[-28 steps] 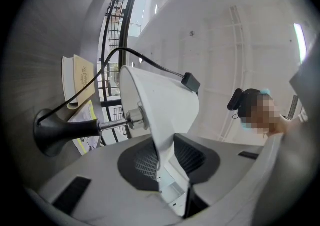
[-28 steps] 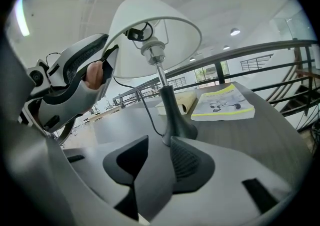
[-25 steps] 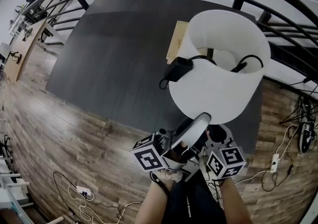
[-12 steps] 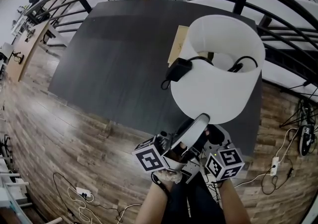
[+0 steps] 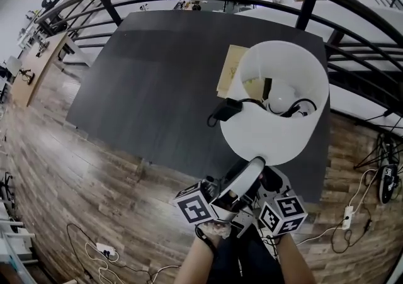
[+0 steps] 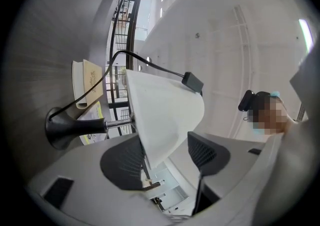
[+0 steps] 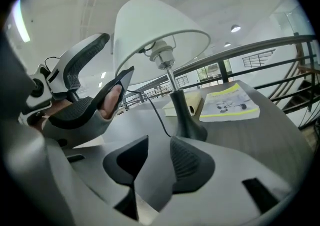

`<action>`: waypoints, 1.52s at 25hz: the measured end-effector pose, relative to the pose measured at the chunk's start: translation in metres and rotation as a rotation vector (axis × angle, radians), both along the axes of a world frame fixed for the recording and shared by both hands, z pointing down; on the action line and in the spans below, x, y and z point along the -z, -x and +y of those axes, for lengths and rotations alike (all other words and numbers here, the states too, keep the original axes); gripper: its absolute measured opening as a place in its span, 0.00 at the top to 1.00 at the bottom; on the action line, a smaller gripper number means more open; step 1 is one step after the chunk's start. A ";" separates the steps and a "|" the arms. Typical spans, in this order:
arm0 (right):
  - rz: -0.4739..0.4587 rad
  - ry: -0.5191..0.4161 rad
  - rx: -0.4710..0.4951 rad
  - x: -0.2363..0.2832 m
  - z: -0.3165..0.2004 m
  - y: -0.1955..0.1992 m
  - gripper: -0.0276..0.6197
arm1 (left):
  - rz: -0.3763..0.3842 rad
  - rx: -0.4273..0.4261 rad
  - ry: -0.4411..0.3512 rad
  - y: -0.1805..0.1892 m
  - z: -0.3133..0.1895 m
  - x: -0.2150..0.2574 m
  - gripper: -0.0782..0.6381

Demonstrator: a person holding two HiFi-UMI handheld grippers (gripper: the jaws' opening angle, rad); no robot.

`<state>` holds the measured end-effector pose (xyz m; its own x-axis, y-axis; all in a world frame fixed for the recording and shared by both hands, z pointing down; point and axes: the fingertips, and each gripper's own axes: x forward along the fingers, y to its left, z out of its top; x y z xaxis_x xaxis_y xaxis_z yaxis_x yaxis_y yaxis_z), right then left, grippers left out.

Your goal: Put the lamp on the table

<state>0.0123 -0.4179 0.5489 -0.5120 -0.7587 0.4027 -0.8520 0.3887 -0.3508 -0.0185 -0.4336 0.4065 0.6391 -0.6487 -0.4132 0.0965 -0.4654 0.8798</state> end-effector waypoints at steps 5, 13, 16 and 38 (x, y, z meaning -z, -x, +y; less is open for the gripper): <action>-0.003 0.013 -0.016 0.003 0.003 -0.002 0.74 | -0.021 -0.014 0.029 -0.004 0.010 -0.010 0.52; -0.025 0.023 -0.034 0.016 0.013 -0.015 0.76 | -0.169 0.003 0.060 0.012 0.034 -0.028 0.51; -0.034 0.013 -0.024 0.030 0.018 -0.012 0.81 | -0.239 0.019 0.062 0.022 0.044 -0.031 0.66; -0.099 -0.023 0.012 0.100 0.050 0.016 0.97 | -0.357 0.104 0.179 0.040 0.077 -0.028 0.88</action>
<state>-0.0037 -0.3677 0.4486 -0.5580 -0.7605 0.3322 -0.8085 0.4078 -0.4243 -0.0583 -0.3562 0.4342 0.6488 -0.7592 -0.0524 -0.2688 -0.2931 0.9175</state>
